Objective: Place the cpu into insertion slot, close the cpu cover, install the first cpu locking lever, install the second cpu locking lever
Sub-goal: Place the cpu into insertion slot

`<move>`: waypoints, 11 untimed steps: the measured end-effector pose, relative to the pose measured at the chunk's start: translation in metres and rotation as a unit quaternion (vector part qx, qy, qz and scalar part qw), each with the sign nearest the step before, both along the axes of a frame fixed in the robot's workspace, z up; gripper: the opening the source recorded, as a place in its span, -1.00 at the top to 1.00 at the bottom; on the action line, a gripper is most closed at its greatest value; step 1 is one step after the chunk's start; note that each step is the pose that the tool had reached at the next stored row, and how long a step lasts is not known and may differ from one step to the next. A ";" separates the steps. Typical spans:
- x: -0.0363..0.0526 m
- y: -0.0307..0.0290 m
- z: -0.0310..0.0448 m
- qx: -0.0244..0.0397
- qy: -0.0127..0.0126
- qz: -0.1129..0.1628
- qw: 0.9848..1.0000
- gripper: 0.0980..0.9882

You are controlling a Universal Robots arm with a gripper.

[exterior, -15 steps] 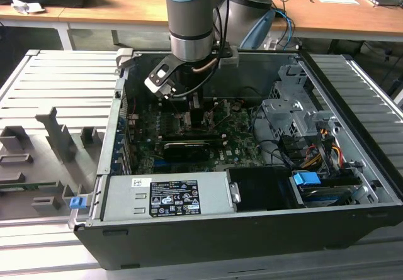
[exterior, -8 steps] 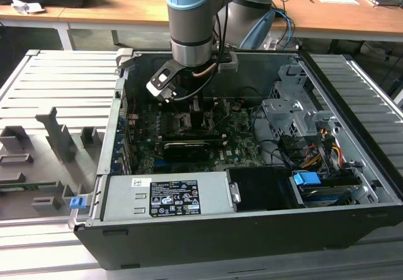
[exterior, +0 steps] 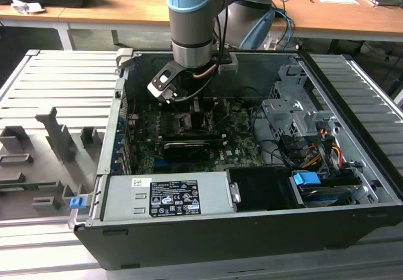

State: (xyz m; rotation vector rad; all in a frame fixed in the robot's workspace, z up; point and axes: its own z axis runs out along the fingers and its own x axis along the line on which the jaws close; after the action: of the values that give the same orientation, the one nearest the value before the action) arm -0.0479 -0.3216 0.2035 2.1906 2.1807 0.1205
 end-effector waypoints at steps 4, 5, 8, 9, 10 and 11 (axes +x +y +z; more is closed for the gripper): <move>0.0003 0.0004 -0.0017 0.000 0.000 0.000 1.000 0.03; 0.0002 0.0004 -0.0021 0.000 0.000 0.000 1.000 0.03; 0.0002 0.0004 -0.0024 0.000 0.000 0.000 1.000 0.03; 0.0002 0.0004 -0.0024 0.000 0.000 0.000 1.000 0.03; 0.0002 0.0004 -0.0024 0.000 0.000 0.000 1.000 0.00; 0.0002 0.0004 -0.0025 0.000 0.000 0.000 1.000 0.00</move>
State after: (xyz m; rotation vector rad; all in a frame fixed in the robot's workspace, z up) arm -0.0477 -0.3212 0.2011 2.1914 2.1798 0.1206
